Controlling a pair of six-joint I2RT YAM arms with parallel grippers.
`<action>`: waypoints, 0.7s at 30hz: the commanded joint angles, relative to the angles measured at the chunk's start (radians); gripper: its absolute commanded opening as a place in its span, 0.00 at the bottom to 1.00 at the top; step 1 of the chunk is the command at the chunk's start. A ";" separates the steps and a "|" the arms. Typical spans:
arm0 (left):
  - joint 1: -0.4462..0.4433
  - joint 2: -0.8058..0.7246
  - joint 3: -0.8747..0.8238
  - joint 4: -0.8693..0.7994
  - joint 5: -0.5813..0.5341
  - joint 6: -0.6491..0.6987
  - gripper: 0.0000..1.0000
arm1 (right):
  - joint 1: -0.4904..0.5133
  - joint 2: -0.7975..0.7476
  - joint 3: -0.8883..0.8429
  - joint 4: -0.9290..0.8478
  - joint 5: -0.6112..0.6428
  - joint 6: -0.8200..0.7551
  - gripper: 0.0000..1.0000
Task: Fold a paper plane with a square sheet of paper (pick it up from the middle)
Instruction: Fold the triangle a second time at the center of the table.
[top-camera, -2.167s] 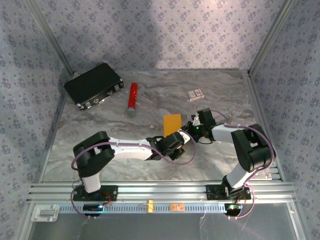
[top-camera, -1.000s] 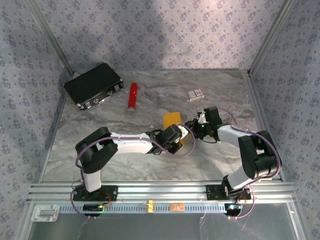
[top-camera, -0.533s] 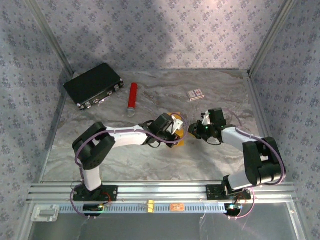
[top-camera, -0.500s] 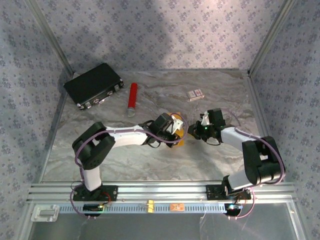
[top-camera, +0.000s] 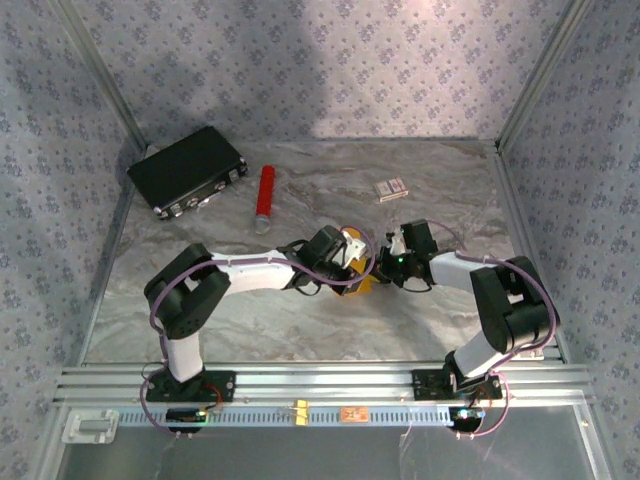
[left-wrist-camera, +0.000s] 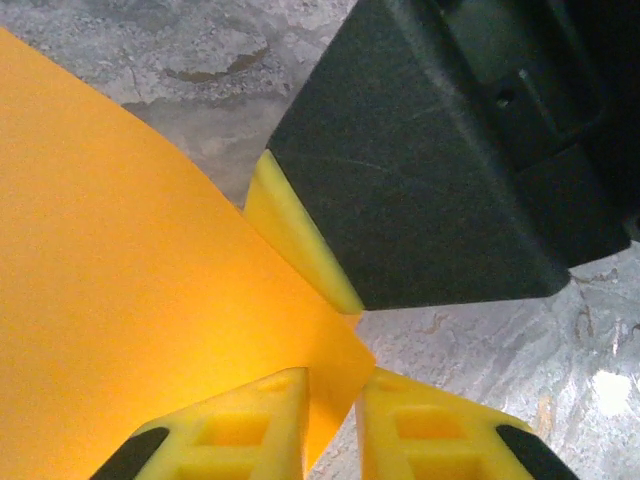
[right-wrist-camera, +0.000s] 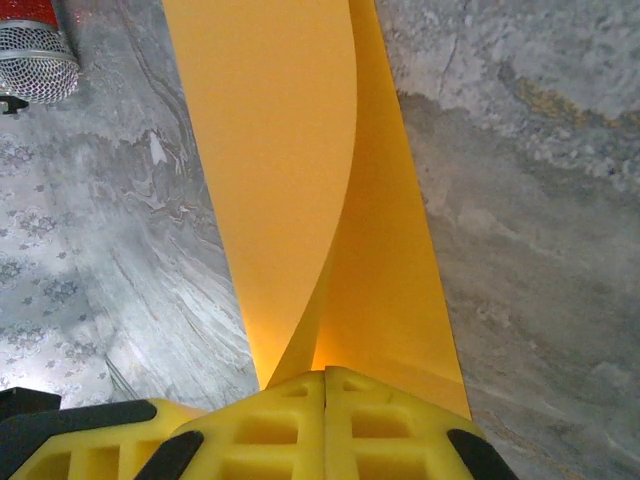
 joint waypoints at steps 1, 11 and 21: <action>0.004 -0.010 0.045 -0.035 -0.032 0.026 0.22 | 0.003 0.011 0.020 0.006 -0.016 0.011 0.06; 0.004 0.011 0.067 -0.037 -0.057 0.030 0.26 | 0.004 0.010 0.018 0.003 -0.015 0.007 0.07; 0.004 0.023 0.078 -0.059 -0.063 0.046 0.23 | 0.003 0.006 0.015 0.000 -0.014 0.006 0.07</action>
